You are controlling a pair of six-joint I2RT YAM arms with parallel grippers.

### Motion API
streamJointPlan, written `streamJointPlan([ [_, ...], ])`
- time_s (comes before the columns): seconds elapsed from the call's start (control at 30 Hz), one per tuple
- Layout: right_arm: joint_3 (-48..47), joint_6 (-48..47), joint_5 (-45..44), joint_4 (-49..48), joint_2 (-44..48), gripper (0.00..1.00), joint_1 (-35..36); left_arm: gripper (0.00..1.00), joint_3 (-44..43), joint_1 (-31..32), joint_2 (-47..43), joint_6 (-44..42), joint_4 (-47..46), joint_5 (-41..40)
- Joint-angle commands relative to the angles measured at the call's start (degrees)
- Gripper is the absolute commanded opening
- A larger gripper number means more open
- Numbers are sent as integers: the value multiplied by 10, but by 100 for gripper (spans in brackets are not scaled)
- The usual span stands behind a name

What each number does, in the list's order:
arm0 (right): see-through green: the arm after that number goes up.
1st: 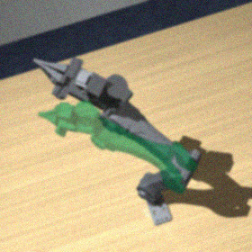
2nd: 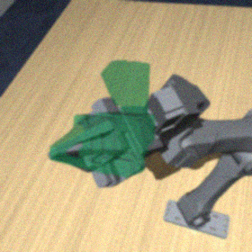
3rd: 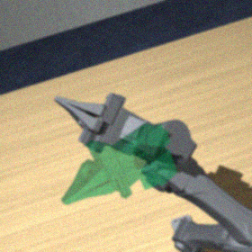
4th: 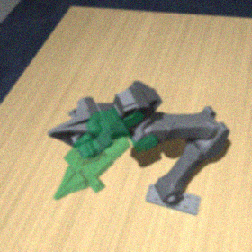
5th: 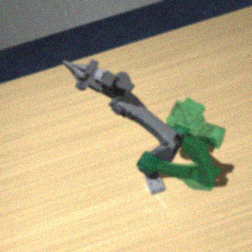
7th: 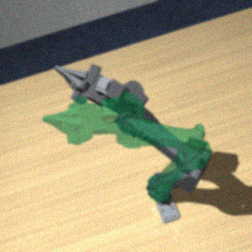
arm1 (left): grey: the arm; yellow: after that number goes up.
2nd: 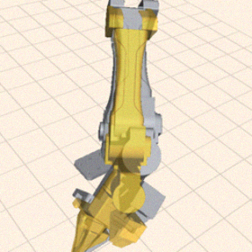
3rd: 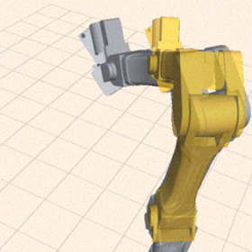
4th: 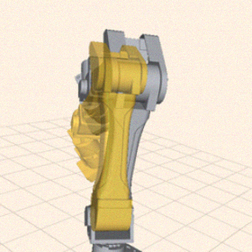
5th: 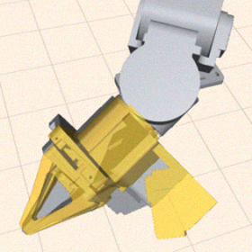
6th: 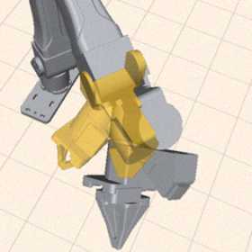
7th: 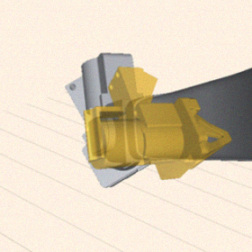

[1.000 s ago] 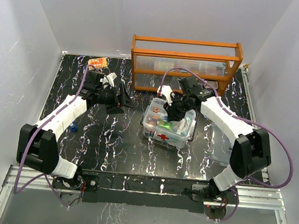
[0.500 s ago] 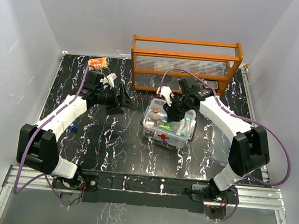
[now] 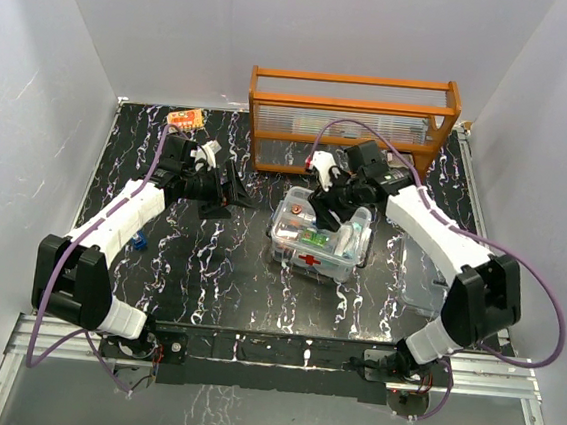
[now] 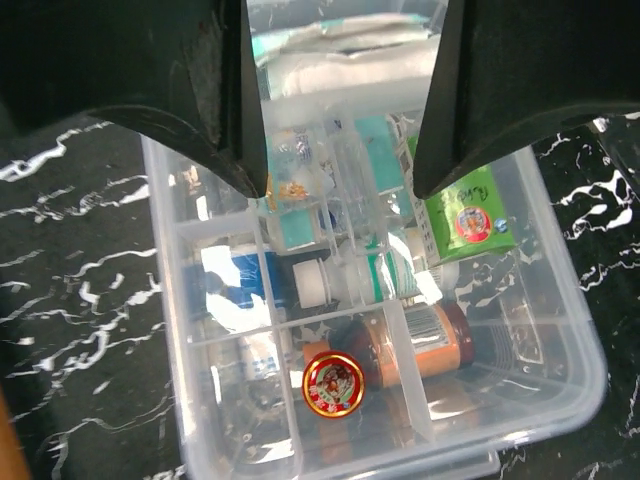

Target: Organize the medicine kit

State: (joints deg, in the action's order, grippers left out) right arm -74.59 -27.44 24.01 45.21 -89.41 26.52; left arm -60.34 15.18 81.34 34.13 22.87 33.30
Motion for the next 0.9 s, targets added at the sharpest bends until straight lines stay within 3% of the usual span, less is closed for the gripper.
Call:
streamJointPlan([
  [0.0, -26, 30, -29, -33, 74, 60, -3, 85, -19, 3, -12, -9, 21, -6],
  [0.23, -10, 131, -117, -108, 150, 66, -9, 86, -16, 2, -49, -10, 37, -25],
  [0.33, 7, 228, -219, -118, 177, 71, -10, 87, -14, 3, -72, -16, 53, -43],
  [0.47, 48, 364, -366, -92, 217, 70, -12, 90, -4, 2, -108, -39, 76, -74],
  [0.57, 95, 454, -449, -72, 252, 74, -17, 99, 6, 2, -130, -60, 88, -104],
  [0.73, 151, 560, -448, -64, 279, 77, -36, 99, 8, 2, -142, -85, 91, -129],
  [0.87, 187, 591, -401, -99, 263, 68, -41, 99, 4, 3, -131, -96, 65, -89],
])
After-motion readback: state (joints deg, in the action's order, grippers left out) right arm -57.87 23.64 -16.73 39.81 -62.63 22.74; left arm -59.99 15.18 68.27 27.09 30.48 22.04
